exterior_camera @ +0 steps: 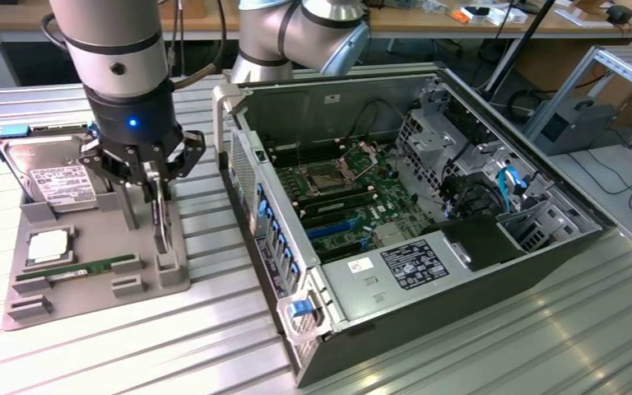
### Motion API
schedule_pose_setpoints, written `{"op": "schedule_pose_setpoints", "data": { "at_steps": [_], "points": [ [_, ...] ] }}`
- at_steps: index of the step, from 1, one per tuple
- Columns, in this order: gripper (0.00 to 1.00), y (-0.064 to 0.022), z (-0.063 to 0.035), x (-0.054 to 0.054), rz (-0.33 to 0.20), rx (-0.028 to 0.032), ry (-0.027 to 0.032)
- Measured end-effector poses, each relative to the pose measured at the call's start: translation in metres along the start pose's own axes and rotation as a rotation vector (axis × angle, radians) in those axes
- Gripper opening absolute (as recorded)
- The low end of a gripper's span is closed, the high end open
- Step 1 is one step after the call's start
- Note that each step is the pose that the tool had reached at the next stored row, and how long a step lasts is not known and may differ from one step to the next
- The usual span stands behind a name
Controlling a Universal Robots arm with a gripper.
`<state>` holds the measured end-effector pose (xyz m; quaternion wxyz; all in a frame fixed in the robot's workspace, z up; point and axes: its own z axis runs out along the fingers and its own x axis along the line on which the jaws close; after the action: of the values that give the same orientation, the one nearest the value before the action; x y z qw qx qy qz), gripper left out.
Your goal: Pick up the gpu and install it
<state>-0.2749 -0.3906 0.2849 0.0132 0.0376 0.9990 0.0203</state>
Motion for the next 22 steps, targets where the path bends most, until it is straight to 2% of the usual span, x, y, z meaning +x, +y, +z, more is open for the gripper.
{"op": "schedule_pose_setpoints", "data": {
  "at_steps": [13, 22],
  "points": [
    [0.27, 0.001, -0.0237, -0.001, 0.0, 0.0, 0.0],
    [0.27, 0.0014, -0.0348, -0.001, 0.0, 0.0, 0.0]
  ]
}}
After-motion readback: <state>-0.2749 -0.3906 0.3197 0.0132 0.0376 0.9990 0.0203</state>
